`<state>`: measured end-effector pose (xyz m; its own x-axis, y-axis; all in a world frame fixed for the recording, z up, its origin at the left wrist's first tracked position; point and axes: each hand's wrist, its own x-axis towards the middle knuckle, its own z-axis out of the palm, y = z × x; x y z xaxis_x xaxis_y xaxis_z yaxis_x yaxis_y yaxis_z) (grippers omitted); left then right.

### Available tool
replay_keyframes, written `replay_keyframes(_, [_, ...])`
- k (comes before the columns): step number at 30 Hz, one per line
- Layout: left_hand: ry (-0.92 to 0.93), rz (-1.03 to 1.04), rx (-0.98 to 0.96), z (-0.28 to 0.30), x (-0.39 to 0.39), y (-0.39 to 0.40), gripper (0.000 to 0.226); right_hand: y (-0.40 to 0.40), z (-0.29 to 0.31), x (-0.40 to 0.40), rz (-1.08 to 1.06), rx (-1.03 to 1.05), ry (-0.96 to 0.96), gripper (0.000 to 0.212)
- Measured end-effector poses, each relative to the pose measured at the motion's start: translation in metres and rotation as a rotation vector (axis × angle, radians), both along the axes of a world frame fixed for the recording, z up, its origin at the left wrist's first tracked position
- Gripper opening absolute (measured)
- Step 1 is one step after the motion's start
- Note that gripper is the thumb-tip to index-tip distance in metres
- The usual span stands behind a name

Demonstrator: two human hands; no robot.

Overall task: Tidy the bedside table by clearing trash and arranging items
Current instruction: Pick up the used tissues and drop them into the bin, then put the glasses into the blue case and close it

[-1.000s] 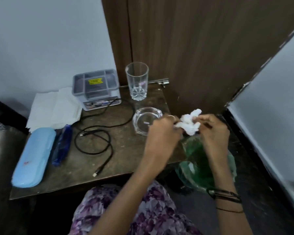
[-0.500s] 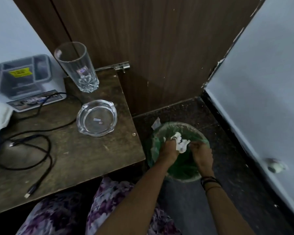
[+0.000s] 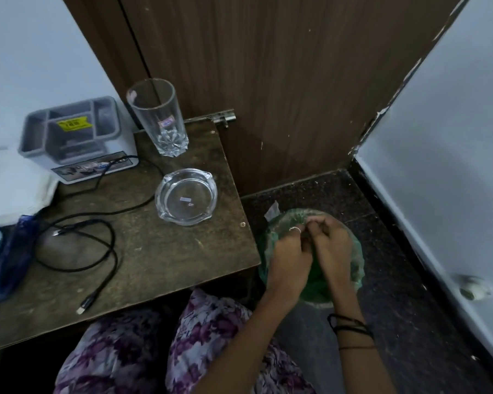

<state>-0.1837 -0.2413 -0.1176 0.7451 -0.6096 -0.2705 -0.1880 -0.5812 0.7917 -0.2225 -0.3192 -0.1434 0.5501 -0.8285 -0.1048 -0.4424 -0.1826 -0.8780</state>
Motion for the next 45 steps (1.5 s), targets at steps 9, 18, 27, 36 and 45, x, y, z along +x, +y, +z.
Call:
replay_keyframes(9, [-0.194, 0.316, -0.326, 0.097, 0.059, 0.105, 0.026, 0.093, 0.104, 0.078, 0.279, -0.052, -0.302, 0.011])
replay_keyframes(18, [-0.424, 0.389, -0.147, 0.094, 0.120, 0.227, 0.024, 0.191, 0.108, 0.143, 0.614, -0.116, -0.205, 0.008])
replay_keyframes(27, [-0.692, 0.466, 0.103, 0.079, 0.157, 0.297, 0.023, 0.258, 0.103, 0.180, 0.836, -0.293, -0.040, 0.018])
replay_keyframes(36, [-0.623, 0.696, 0.458, 0.041, 0.158, 0.363, 0.051, 0.290, 0.089, 0.191, 0.934, -0.333, -0.023, 0.015])
replay_keyframes(45, [-0.575, 0.699, 0.324, 0.063, 0.161, 0.371, 0.062, 0.284, 0.098, 0.194, 0.981, -0.424, -0.091, 0.018])
